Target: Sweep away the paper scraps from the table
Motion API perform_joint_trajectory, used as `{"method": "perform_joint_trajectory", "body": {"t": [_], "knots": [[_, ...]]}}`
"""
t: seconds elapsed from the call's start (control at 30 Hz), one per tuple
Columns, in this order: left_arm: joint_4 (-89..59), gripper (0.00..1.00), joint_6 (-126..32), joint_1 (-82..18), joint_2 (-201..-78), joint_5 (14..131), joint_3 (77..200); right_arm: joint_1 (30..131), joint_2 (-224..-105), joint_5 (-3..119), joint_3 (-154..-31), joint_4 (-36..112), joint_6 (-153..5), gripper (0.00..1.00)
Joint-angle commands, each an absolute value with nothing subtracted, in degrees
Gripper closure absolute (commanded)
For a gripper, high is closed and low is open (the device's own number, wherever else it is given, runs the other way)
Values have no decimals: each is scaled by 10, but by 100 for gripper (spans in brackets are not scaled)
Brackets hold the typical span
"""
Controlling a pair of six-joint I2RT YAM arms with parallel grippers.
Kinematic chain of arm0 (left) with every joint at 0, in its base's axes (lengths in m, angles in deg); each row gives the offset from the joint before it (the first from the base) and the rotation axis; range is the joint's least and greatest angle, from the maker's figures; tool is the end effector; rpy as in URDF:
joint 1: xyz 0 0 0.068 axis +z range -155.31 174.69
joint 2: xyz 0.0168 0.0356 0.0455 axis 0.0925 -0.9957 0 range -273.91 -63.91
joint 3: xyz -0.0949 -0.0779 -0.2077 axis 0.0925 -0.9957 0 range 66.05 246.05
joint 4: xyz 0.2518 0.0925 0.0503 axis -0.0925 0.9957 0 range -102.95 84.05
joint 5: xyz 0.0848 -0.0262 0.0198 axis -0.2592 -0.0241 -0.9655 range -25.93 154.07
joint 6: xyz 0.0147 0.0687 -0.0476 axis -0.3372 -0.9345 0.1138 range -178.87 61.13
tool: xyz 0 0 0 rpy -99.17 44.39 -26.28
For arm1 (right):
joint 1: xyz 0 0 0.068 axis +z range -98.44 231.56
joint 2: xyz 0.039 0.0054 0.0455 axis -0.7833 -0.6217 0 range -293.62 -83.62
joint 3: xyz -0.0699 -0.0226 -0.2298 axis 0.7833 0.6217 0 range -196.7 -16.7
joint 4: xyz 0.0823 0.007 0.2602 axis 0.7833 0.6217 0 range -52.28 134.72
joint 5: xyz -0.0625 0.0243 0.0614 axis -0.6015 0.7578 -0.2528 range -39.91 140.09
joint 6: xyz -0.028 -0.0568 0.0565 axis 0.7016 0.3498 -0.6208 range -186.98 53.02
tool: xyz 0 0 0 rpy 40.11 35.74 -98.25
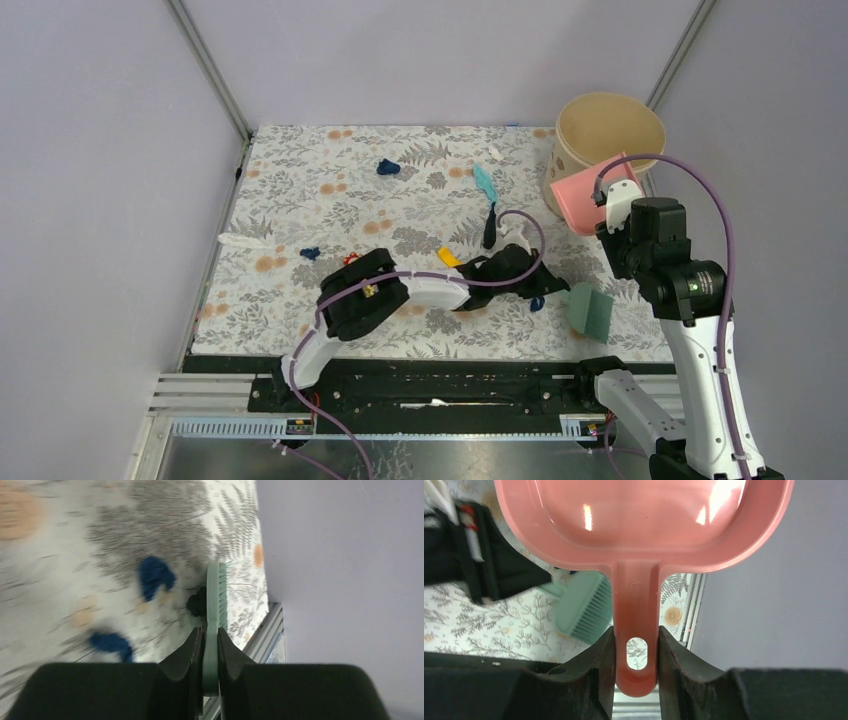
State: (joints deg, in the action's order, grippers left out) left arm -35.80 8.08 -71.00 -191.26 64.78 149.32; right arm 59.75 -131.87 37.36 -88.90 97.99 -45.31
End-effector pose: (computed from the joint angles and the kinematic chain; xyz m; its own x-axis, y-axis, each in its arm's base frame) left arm 0.2153 -0.4791 0.1076 -0.9013 -0.2399 -0.3608 0.2214 0.4607 -0.8595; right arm 0.1955 0.0116 0.3584 -0.5583 -0.4443 -0.7007 -0.1822 0.8896 -0.4189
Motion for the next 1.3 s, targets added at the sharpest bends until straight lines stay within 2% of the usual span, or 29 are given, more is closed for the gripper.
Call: {"method": "perform_joint_trajectory", "body": {"t": [0.0,0.17,0.37,0.5,0.63,0.8,0.9,1.03,1.27], "knots": [[-357,100,79,-668,-1802,621,1399,594,-1309,400,-876,1001,-431,100],[-306,100,56,-645,-1686,601,1277,594,-1329,425,-855,998,-418,100],[-150,100,-21,-639,-1497,524,1188,595,-1356,498,-825,997,-381,100],[-42,100,-86,-636,-1385,497,1182,595,-1360,535,-819,1022,-339,100],[75,100,-174,-636,-1328,477,1257,595,-1357,561,-816,1091,-257,100],[242,100,-273,-636,-1360,426,1376,595,-1343,577,-749,1165,-168,100],[293,100,-314,-636,-1406,396,1428,595,-1335,554,-688,1167,-137,100],[299,100,-343,-636,-1473,390,1469,595,-1339,512,-632,1155,-123,100],[258,100,-355,-637,-1583,423,1538,595,-1346,440,-609,1134,-138,100]]}}
